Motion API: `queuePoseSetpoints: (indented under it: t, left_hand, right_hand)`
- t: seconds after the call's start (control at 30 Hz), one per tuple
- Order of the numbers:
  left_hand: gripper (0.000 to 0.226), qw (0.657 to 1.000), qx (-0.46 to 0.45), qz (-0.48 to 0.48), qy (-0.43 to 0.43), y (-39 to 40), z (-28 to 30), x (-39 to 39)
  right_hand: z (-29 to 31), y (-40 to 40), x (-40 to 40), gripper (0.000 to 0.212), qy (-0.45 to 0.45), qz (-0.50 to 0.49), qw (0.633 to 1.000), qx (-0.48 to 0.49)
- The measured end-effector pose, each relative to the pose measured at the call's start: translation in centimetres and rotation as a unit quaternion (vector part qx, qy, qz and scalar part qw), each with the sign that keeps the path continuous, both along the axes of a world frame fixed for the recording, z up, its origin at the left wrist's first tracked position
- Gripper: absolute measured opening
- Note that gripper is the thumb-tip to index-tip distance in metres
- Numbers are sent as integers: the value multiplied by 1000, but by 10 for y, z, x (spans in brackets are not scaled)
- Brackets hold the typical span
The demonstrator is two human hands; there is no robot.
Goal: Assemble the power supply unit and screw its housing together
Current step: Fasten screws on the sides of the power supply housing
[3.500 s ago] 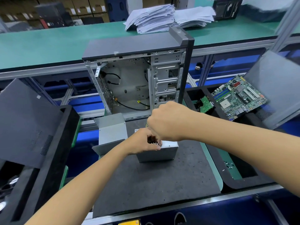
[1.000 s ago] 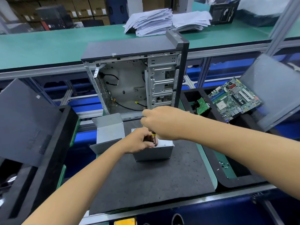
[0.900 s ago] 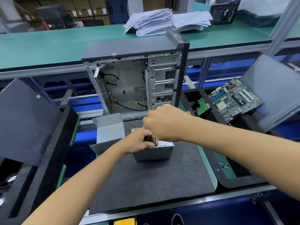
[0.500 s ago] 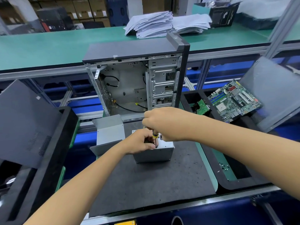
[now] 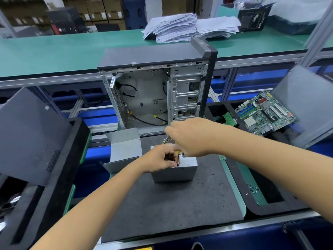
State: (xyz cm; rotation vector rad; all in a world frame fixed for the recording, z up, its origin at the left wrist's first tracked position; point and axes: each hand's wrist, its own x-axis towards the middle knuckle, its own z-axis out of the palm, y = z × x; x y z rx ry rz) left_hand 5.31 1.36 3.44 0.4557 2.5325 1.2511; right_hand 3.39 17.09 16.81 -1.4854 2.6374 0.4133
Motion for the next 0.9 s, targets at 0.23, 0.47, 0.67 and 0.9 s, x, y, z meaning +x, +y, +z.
queuePoseSetpoints:
  t: [0.23,0.47,0.67,0.9]
  left_hand:
    - [11,1000,-6,-14,-12,-2,-2,-4]
    - [52,999,5,9,-34,-2,-3,-4]
    - [43,1000,11,-14,-22,-3,0,-4]
    - [18,998,17,48,-35,-6,4,-19]
  right_hand:
    - [3,-3,0,15,-8,22,1000,5]
    - [-1,-10,5,7,56,44,997,3]
    - [-4,-10,-7,27,-93,-16,990,-109]
    - [-34,-16,-43,40,-305,-142,902,-272]
